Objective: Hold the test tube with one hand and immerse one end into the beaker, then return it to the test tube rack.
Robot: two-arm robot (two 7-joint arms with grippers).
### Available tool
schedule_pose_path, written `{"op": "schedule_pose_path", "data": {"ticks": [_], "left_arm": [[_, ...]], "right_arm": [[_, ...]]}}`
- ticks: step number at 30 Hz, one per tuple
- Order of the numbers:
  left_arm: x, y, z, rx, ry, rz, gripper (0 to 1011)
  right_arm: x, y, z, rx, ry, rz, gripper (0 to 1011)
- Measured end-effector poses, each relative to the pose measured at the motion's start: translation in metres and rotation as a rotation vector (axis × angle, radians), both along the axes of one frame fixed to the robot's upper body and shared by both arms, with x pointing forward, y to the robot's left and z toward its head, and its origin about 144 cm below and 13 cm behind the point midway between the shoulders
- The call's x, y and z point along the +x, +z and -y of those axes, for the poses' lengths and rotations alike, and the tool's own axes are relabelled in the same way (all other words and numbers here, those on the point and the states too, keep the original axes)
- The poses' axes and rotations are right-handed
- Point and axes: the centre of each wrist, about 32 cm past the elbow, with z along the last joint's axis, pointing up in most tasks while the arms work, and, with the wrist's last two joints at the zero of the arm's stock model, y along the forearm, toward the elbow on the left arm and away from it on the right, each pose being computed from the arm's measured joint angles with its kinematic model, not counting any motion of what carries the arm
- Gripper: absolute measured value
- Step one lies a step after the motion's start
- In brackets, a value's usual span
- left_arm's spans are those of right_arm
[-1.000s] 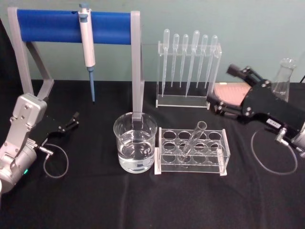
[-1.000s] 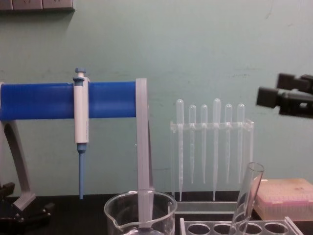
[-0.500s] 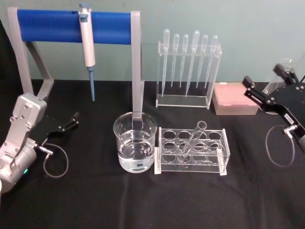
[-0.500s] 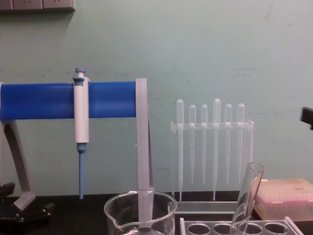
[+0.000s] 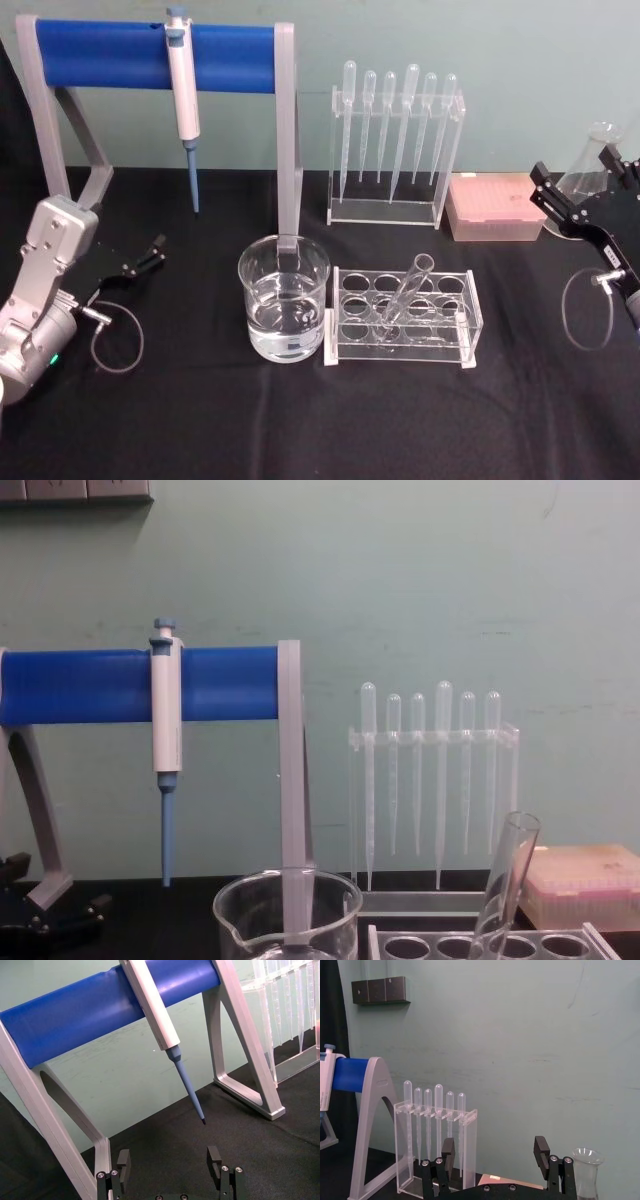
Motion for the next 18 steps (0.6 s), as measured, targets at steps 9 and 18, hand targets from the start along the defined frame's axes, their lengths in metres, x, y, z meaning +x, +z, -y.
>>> {"op": "schedule_pose_path", "data": {"ticks": [9, 18], "left_arm": [[0.0000, 0.0000, 0.0000, 0.000, 0.000, 0.000, 1000], [0.0000, 0.0000, 0.0000, 0.000, 0.000, 0.000, 1000]], "right_arm": [[0.0001, 0.0015, 0.0001, -0.004, 0.003, 0.002, 1003], [0.0001, 0.0022, 0.0000, -0.006, 0.003, 0.001, 1003]]}}
